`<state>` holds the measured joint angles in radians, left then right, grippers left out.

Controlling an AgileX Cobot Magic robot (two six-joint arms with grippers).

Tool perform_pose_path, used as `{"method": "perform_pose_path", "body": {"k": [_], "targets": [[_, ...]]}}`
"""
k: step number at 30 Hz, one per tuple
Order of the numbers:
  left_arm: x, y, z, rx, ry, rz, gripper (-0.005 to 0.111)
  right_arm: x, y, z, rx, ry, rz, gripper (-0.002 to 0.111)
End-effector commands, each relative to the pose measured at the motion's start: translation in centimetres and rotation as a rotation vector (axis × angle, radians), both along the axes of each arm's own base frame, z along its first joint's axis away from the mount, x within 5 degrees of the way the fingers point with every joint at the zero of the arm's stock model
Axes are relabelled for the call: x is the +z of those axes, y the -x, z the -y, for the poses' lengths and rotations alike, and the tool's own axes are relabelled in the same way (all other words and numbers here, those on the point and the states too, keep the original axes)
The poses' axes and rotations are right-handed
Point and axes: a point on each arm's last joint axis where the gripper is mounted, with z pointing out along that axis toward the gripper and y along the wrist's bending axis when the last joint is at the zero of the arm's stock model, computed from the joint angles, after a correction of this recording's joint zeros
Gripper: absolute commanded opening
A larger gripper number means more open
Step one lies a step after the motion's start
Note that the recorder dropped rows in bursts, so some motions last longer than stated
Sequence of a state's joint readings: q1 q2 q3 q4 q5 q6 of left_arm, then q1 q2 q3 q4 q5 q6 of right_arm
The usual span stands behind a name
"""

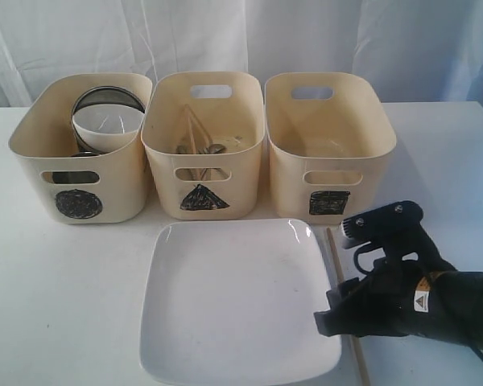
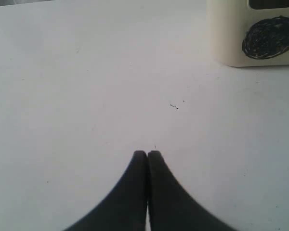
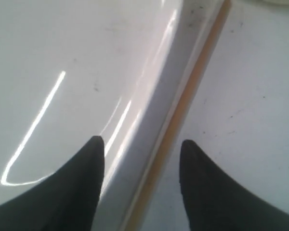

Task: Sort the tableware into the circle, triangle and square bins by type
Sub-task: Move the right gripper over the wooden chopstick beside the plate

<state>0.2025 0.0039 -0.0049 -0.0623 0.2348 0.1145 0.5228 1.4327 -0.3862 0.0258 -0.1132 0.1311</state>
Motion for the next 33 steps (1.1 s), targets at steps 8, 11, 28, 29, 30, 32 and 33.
{"method": "perform_pose_path", "body": {"k": [8,11,28,29,30,32,33], "targets": [[-0.1,0.0,0.1,-0.005,0.013,0.004,0.0,-0.2,-0.6,1.2,-0.072,-0.009,0.002,0.047],[-0.1,0.0,0.1,-0.005,0.013,0.004,0.0,-0.6,-0.7,1.2,-0.072,0.001,-0.016,0.047],[-0.1,0.0,0.1,-0.005,0.013,0.004,0.0,-3.3,-1.3,0.9,-0.034,0.061,-0.056,0.045],[-0.1,0.0,0.1,-0.005,0.013,0.004,0.0,-3.3,-1.3,0.9,-0.034,0.063,-0.058,0.043],[-0.1,0.0,0.1,-0.005,0.013,0.004,0.0,-3.4,-1.3,0.9,-0.032,0.063,-0.055,0.042],[-0.1,0.0,0.1,-0.005,0.013,0.004,0.0,-3.7,-1.3,0.9,-0.017,0.078,-0.056,0.04],[-0.1,0.0,0.1,-0.005,0.013,0.004,0.0,-3.8,-1.3,0.9,-0.007,0.087,-0.057,0.039]]}}
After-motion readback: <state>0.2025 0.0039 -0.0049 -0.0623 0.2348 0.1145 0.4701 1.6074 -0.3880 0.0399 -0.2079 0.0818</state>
